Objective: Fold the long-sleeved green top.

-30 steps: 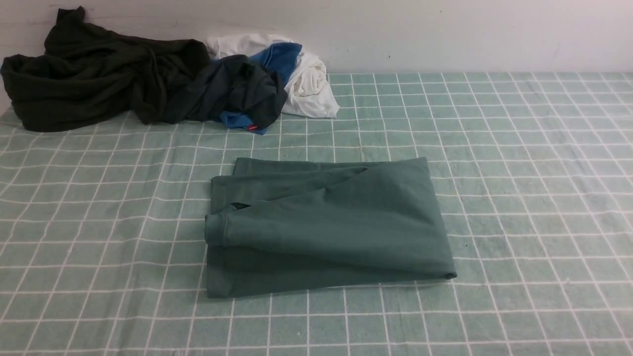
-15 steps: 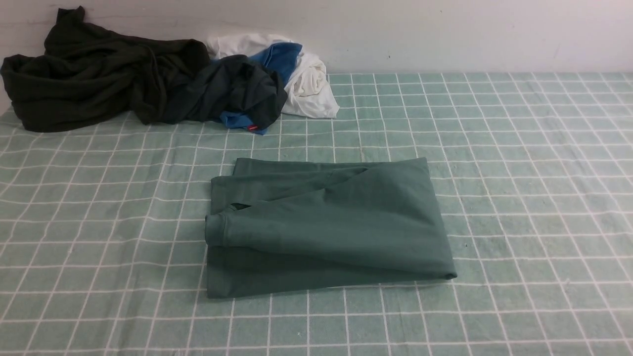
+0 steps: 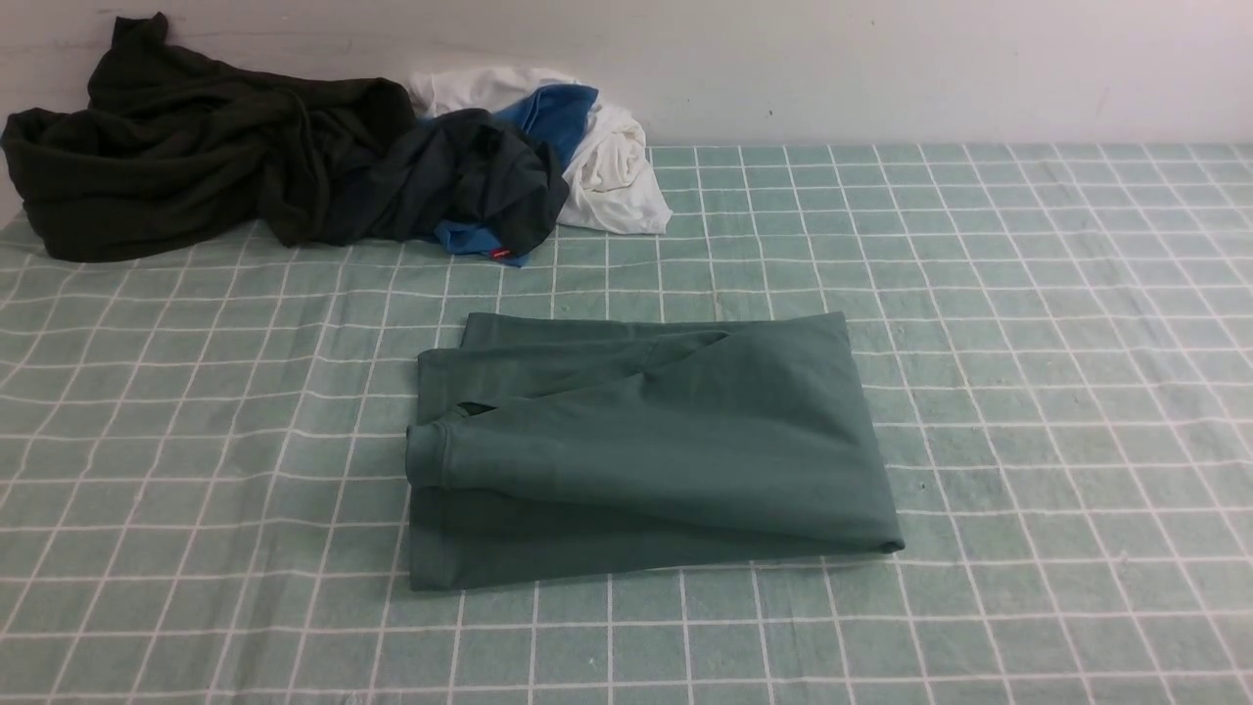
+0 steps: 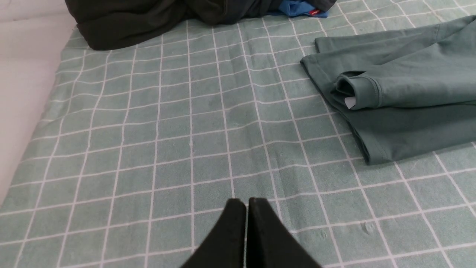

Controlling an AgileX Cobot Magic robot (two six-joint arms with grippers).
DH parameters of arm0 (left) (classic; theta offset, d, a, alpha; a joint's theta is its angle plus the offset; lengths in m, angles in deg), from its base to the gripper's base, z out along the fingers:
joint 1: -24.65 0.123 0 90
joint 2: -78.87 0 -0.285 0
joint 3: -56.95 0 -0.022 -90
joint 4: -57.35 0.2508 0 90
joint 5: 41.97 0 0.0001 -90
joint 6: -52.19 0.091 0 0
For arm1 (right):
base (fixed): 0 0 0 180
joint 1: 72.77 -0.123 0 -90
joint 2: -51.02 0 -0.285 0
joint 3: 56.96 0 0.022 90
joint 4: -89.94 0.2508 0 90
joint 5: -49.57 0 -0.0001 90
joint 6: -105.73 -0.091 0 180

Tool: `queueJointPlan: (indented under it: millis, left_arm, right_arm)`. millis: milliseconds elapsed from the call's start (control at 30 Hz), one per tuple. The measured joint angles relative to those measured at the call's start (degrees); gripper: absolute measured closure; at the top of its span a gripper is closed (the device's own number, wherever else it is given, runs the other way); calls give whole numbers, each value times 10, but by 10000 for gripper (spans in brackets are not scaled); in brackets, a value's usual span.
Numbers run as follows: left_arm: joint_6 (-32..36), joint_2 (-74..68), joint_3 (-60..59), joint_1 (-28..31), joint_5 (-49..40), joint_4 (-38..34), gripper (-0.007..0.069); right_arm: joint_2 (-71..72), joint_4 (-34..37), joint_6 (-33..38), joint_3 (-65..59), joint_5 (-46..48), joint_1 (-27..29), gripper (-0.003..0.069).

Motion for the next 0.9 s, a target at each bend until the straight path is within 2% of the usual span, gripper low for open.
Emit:
queueJointPlan:
  millis: [333, 433, 500, 567, 600, 667, 767, 900]
  left_arm:
    - [0, 0, -29, 2, 22, -8, 628]
    - [0, 7, -67, 22, 127, -39, 628]
    - [0, 15, -108, 44, 239, -59, 628]
    - [0, 18, -135, 64, 299, -71, 628]
    - [0, 19, -178, 89, 377, -81, 628]
    - [1, 20, -221, 118, 427, -90, 628]
    - [16, 38, -275, 142, 443, -93, 628]
    - [56, 57, -301, 148, 419, -126, 628]
  right_arm:
    - [0, 0, 0, 0, 0, 0, 673]
    - [0, 0, 0, 0, 0, 0, 673]
    - [0, 0, 0, 0, 1, 0, 673]
    - [0, 0, 0, 0, 1, 0, 673]
    - [0, 0, 0, 0, 1, 0, 673]
    - [0, 0, 0, 0, 1, 0, 673]
    - [0, 0, 0, 0, 1, 0, 673]
    - [0, 0, 0, 0, 1, 0, 673]
